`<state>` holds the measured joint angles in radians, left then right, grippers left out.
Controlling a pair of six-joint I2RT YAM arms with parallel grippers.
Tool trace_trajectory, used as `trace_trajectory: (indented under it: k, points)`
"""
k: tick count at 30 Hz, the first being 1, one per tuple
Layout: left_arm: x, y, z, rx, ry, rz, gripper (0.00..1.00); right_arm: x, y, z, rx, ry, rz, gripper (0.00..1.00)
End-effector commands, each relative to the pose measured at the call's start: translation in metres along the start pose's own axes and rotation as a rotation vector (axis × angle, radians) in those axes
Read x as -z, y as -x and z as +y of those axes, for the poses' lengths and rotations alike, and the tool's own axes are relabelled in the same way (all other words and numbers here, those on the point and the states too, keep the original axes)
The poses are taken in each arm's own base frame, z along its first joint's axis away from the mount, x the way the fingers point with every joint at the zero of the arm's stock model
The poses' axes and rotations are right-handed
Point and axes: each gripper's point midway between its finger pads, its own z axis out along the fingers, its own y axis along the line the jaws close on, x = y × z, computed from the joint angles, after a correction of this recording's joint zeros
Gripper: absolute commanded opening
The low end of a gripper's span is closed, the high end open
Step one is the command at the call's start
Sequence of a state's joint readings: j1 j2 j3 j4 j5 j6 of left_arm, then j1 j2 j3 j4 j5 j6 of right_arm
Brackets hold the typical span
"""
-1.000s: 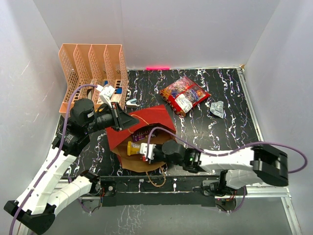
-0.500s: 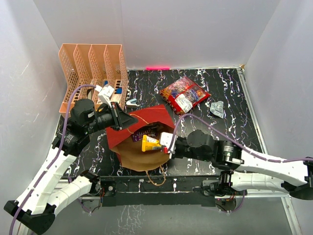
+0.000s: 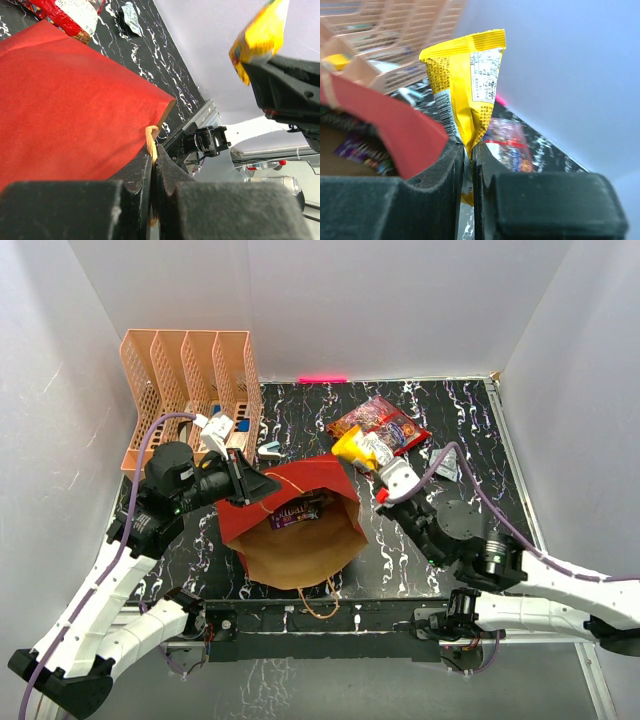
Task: Take the snacks out of the paper bag
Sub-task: Place the snack at the center of the board.
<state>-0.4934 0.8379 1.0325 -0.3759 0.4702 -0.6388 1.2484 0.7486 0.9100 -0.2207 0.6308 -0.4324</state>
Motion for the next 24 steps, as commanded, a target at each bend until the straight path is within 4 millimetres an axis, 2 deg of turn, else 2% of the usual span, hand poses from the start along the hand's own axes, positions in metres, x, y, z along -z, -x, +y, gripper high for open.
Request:
trace_trajectory:
  k: [1, 5, 7, 11, 16, 21, 24]
  points:
    - [0.001, 0.004, -0.003, -0.016, 0.002, -0.006, 0.0, -0.01, 0.01, -0.072, -0.092, -0.445, -0.033, 0.07]
    - [0.002, 0.004, -0.002, -0.016, 0.009, -0.007, 0.0, -0.035, -0.027, -0.115, -0.262, -0.557, -0.007, 0.07]
    - [0.002, 0.004, -0.001, -0.012, 0.015, -0.004, 0.0, -0.047, -0.061, -0.125, -0.313, -0.545, 0.061, 0.07]
    - [0.002, 0.004, -0.001, -0.008, 0.016, -0.004, 0.0, -0.06, -0.131, -0.13, -0.424, -0.579, 0.19, 0.07]
    - [0.001, 0.003, 0.0, -0.005, 0.017, 0.001, 0.0, -0.051, -0.233, -0.14, -0.635, -0.714, 0.37, 0.07]
    - [-0.002, 0.002, 0.001, 0.004, 0.014, 0.007, 0.0, -0.034, -0.308, -0.145, -0.851, -0.791, 0.475, 0.07]
    - [-0.003, 0.002, -0.001, 0.009, 0.001, 0.002, 0.0, -0.028, -0.341, -0.144, -0.934, -0.829, 0.545, 0.07]
